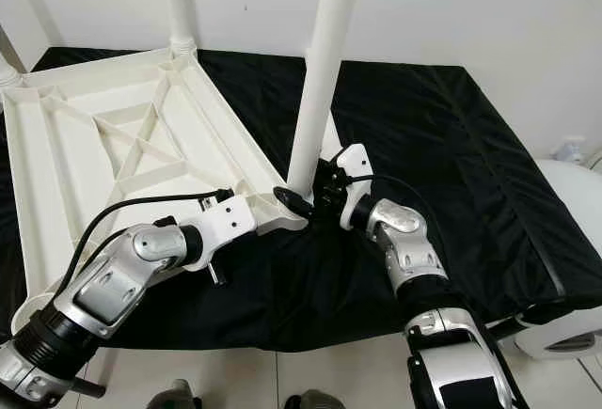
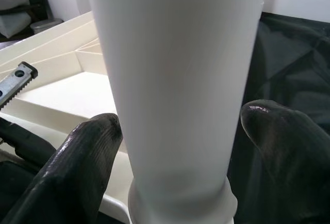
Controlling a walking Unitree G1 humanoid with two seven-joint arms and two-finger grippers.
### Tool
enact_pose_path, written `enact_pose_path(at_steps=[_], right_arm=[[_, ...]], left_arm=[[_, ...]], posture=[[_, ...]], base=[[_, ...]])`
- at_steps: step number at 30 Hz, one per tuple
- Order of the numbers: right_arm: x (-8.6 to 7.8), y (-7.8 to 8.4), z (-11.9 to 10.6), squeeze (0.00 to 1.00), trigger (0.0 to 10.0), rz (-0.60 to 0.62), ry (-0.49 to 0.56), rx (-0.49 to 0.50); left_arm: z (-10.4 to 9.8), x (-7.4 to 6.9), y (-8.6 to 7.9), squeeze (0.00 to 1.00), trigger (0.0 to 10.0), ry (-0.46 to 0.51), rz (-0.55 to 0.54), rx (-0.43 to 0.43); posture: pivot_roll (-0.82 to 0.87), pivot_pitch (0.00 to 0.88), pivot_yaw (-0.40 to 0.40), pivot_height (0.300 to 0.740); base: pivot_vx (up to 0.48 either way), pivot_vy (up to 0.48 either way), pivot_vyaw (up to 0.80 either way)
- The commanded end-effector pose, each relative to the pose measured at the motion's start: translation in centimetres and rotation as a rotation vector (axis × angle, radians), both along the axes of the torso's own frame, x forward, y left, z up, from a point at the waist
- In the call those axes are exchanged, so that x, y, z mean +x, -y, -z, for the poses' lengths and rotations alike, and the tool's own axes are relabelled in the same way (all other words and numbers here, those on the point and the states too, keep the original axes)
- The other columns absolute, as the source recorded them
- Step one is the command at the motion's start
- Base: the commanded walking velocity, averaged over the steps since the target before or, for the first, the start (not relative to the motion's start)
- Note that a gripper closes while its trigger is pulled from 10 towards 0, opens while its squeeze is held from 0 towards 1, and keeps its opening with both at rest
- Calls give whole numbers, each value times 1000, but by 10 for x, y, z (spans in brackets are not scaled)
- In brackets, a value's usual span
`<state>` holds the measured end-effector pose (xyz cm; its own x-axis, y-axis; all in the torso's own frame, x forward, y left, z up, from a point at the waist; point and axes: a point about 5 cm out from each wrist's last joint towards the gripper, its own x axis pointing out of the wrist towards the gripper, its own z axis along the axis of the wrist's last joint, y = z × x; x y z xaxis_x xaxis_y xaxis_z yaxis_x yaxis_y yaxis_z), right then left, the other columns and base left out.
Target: Building children table
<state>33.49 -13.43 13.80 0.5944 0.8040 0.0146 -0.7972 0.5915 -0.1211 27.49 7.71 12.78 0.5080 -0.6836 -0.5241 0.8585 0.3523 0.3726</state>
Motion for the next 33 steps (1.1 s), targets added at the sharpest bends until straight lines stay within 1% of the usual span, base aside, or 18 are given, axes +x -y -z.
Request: enact_pose_path(at_steps=[1,3,6,9,10,12,13,14,15,17,18,19,20,27,28,33], right_arm=[[4,-3,-2,0,10000,7,10,14],[4,-3,-2,0,10000,7,10,14],[10,-5,-7,0,10000,13,25,30],[11,-5,-9,0,10000,12,28,31],[11,-5,-9,0,7843,11,30,32],[12,-5,-10,0,3098,10,34,32],[13,-4,-11,0,3098,9,35,32],[13,-4,-11,0,2196,8,36,31],[13,-3,-11,0,2000,8,36,29],[13,-3,-11,0,2000,8,36,29],[13,-3,-11,0,1608,9,35,28],[13,-3,-11,0,1608,9,35,28],[13,-2,-10,0,0,8,34,26],[11,0,-6,0,0,0,22,22],[11,1,-6,0,10000,8,22,20],[11,2,-5,0,10000,16,22,23]], left_arm=[[1,-5,9,0,10000,-14,59,19],[1,-5,9,0,10000,-14,59,19],[0,-4,11,0,10000,-11,62,19],[0,-4,11,0,10000,-11,63,19],[-1,-4,11,0,10000,-10,63,19],[-1,-4,12,0,10000,-9,63,18],[-1,-4,12,0,10000,-9,64,18],[-1,-4,12,0,10000,-9,65,18],[-1,-4,12,0,10000,-9,65,18],[-1,-4,12,0,10000,-9,65,18],[-1,-4,12,0,10000,-9,65,18],[-1,-4,12,0,10000,-9,65,18],[-1,-4,12,0,10000,-9,65,19],[-1,-3,11,0,10000,-8,64,20],[-2,-3,12,0,10000,-8,65,20],[-1,-3,12,0,10000,-8,63,19]], posture=[[60,29,-76,740],[60,29,-76,740],[57,31,-75,740],[56,31,-75,740],[56,32,-75,740],[55,32,-76,740],[55,32,-76,740],[54,33,-76,740],[54,33,-75,740],[54,33,-75,740],[54,33,-75,740],[54,33,-75,740],[54,33,-75,740],[51,34,-72,740],[50,35,-71,740],[49,35,-71,740]], base=[[0,0,0],[0,0,0],[0,0,0],[0,0,0],[0,0,0],[0,0,0],[0,0,0],[0,0,0],[0,0,0],[0,0,0],[0,0,0],[0,0,0],[0,0,0],[0,0,0],[0,0,0],[0,0,0]])
